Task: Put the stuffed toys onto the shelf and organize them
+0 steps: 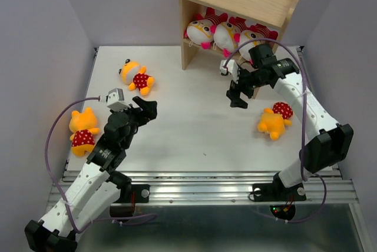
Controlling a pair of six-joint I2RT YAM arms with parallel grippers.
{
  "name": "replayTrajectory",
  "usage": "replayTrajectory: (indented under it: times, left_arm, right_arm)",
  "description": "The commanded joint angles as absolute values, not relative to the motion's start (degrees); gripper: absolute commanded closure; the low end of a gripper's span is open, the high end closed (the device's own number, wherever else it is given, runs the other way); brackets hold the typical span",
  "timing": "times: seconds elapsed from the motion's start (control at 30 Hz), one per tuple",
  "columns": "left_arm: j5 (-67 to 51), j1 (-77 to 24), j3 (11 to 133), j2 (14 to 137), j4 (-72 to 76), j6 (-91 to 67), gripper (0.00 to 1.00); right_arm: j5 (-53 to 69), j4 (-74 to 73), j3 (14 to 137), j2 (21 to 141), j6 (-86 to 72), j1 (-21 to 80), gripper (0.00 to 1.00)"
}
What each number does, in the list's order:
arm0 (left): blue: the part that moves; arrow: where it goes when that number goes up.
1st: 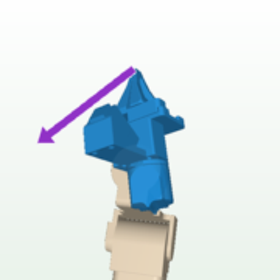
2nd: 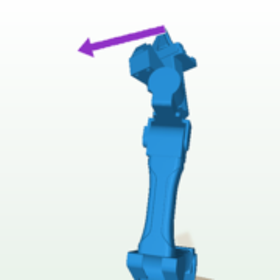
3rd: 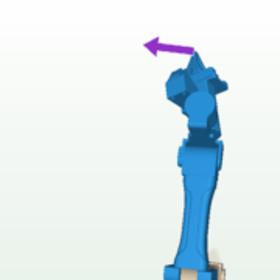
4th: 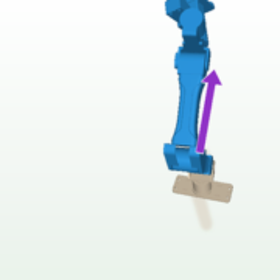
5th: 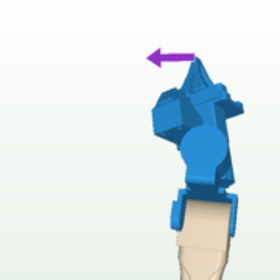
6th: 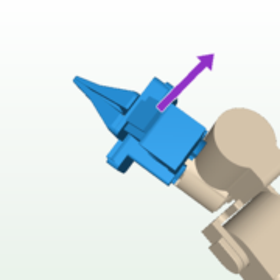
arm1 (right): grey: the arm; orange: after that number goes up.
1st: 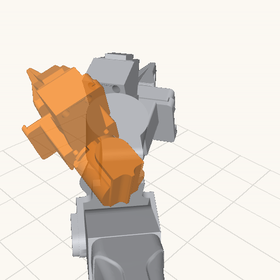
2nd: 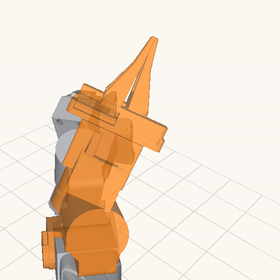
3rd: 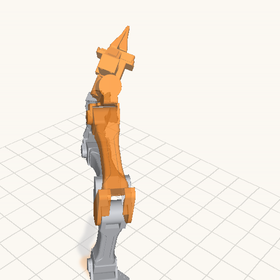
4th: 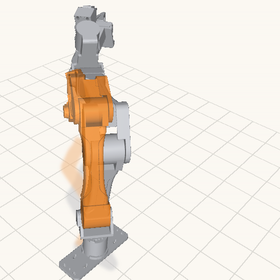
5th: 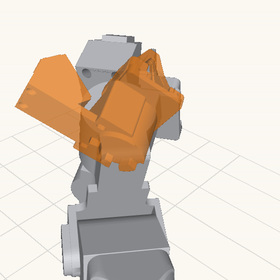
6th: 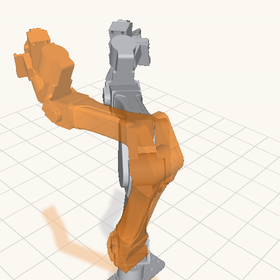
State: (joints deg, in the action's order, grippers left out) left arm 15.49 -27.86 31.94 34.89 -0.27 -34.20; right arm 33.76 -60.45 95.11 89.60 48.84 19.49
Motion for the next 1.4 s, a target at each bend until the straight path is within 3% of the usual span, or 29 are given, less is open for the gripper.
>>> replayTrajectory:
  times: [0.0,0.37,0.63,0.77,0.87,0.9,1.03,1.07,1.2,1.37]
  left_arm:
    - [14.3,-27.5,29.1,32.3,0.6,-39.8,0.11]
    - [9.1,-27.6,25.6,32.9,2.6,-41.0,0.11]
    - [-2.3,-27.5,22.8,35.6,9.4,-41.7,0.12]
    - [-6.8,-27.5,23.3,38.9,10.3,-41.8,0.13]
    - [-9.5,-27.6,22.9,40.7,11.9,-43.1,0.14]
    - [-10.4,-27.5,22.7,40.9,12.5,-43.5,0.15]
    - [-12.4,-27.6,20.8,41.1,16.6,-45.5,0.16]
    - [-13.0,-27.7,20.6,41.0,17.2,-45.9,0.16]
    - [-12.7,-28.3,19.8,41.0,19.1,-46.1,0.16]
    - [-14.7,-29.0,21.3,42.8,19.6,-43.3,0.16]
  right_arm:
    - [19.2,-61.1,87.6,84.2,56.2,19.3,0.00]
    - [-3.9,-59.7,70.4,79.7,68.6,14.1,0.00]
    - [-8.9,-50.6,60.3,81.4,68.4,11.0,0.08]
    - [-8.0,-47.2,58.3,82.8,66.6,10.5,0.23]
    - [-7.2,-44.6,56.3,82.8,66.4,10.5,0.46]
    - [-6.7,-44.4,56.0,82.7,66.4,10.5,0.58]
    - [-0.6,-46.7,59.7,82.3,64.9,10.5,0.76]
    - [5.6,-50.2,61.6,82.6,63.1,10.5,0.81]
    - [24.1,-62.0,74.8,85.3,59.0,10.5,0.91]
    - [44.1,-76.2,90.3,92.3,59.4,12.3,0.92]
